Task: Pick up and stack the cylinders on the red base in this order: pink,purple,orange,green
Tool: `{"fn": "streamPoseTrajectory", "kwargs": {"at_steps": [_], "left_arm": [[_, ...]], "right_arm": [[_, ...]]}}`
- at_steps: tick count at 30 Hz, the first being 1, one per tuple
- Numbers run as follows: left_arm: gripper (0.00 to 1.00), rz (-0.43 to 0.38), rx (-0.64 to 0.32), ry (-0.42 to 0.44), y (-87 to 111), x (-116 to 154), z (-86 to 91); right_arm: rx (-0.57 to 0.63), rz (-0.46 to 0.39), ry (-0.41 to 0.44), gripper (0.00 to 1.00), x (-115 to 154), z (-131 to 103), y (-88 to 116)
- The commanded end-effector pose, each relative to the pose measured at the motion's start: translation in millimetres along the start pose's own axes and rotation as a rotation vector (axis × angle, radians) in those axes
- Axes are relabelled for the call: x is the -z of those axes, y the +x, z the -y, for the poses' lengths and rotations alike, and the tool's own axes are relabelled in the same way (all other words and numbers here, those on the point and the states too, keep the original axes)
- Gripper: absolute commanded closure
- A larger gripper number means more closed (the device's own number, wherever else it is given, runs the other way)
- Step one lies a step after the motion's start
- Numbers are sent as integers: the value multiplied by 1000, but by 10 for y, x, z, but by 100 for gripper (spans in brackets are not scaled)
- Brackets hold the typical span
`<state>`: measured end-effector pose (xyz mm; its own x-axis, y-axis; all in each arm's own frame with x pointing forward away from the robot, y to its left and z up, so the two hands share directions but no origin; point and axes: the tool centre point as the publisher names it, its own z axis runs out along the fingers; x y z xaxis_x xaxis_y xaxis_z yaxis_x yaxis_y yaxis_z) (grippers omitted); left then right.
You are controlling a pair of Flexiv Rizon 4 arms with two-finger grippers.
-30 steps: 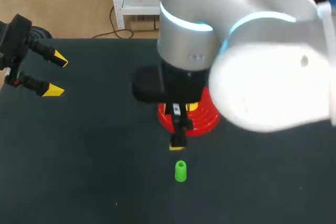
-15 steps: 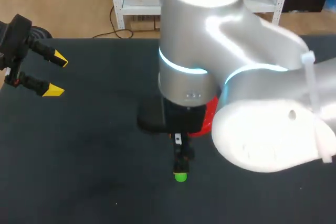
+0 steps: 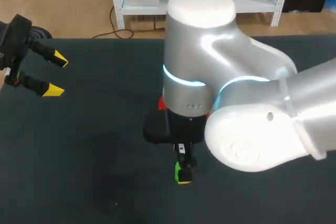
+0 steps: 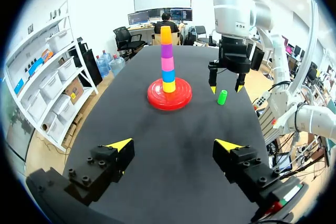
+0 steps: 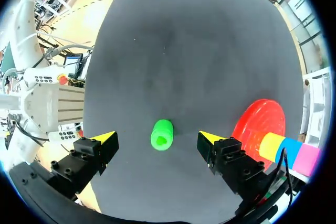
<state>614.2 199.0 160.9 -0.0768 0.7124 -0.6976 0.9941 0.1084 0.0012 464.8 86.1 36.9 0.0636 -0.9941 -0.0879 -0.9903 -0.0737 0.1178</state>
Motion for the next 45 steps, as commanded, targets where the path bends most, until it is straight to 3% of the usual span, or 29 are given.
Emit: {"fn": "streamPoseTrajectory", "kwargs": {"at_steps": [1, 16, 45], "left_arm": [[0, 3, -2, -3, 9, -1, 10], [0, 3, -2, -3, 9, -1, 10], [0, 3, -2, -3, 9, -1, 10]], "right_arm": [[2, 1, 6, 0, -75, -4, -7], [12, -23, 34, 0, -296, 26, 33], [4, 5, 70, 0, -248, 64, 72]]}}
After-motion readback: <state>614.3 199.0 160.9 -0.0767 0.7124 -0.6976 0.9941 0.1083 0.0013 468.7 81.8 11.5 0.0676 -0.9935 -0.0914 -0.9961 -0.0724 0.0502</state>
